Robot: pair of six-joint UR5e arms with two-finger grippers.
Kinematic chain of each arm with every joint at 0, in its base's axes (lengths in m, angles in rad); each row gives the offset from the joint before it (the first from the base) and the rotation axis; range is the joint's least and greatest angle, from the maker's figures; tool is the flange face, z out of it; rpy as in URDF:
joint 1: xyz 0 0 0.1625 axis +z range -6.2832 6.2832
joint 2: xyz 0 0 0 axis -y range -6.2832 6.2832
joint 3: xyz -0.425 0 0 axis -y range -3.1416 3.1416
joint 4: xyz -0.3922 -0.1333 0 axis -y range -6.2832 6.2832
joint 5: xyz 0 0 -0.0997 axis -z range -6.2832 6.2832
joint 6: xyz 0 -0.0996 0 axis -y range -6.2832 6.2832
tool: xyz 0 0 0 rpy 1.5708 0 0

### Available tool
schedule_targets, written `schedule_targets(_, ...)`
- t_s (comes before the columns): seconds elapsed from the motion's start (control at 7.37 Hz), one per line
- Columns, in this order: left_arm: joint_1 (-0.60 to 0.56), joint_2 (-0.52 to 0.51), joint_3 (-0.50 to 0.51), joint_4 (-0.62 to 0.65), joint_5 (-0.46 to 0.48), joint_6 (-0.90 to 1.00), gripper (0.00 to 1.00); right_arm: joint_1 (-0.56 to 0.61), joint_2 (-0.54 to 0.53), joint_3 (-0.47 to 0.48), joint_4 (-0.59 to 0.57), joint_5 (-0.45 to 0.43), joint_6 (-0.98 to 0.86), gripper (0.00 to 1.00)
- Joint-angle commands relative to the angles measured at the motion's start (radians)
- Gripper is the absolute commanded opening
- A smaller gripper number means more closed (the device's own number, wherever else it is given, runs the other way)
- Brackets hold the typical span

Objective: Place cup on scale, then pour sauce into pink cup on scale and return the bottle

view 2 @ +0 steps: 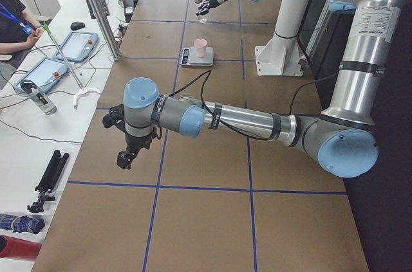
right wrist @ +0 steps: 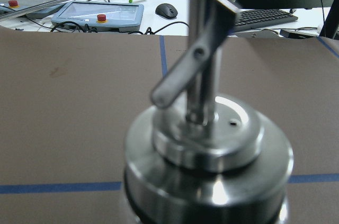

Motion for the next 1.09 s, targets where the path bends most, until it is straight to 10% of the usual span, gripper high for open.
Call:
schedule_targets(0.0,0.000,0.000,-0.001,0.000,0.000,0.000,1.00,0.000,-0.003,-0.001,0.000,0.001,-0.001,0.38)
schedule_targets(0.41,0.000,0.000,-0.004,0.000,0.000,-0.002,1.00,0.000,-0.006,0.002,0.000,0.018,-0.002,0.54)
schedule_targets(0.54,-0.002,0.000,-0.004,0.000,0.000,0.000,1.00,0.000,-0.006,0.003,0.000,0.018,-0.001,0.99)
schedule_targets(0.95,-0.002,0.000,-0.004,0.000,0.000,0.000,1.00,0.000,-0.006,0.008,0.000,0.020,-0.001,1.00)
